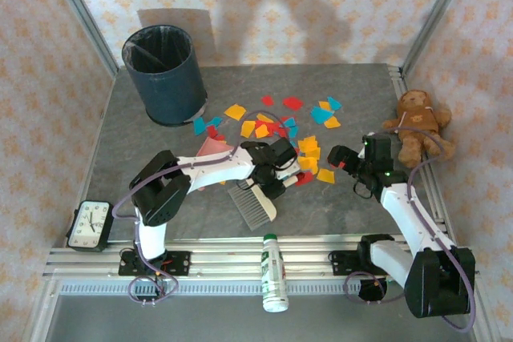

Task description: Sweep away the paper scraps from the table

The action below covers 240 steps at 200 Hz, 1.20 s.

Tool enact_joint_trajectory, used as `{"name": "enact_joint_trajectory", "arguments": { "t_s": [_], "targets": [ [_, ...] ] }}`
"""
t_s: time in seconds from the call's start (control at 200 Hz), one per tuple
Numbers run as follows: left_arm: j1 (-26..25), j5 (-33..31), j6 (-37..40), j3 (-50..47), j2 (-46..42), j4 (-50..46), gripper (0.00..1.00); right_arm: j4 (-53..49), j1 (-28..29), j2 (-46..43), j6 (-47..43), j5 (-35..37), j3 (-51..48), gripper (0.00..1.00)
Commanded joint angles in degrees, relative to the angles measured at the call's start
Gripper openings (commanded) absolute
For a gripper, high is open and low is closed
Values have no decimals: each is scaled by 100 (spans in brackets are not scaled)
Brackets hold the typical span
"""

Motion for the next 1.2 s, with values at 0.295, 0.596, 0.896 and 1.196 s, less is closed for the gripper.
{"name": "enact_joint_trajectory", "arguments": {
  "t_s": [0.295,0.596,0.896,1.196],
  "targets": [
    [-114,-9,173,194,452,-289,32,-121,50,7,101,149,132,99],
    [-165,-141,150,164,586,-272,23,-110,60,41,143,125,117,99],
    [-167,-176,-68,-200,183,264,6,-7,66,92,189,-374,158,97],
    [-159,-567,-360,-803,-774,1198,5,627,143,260,429,-1710,204,88]
  ]
}}
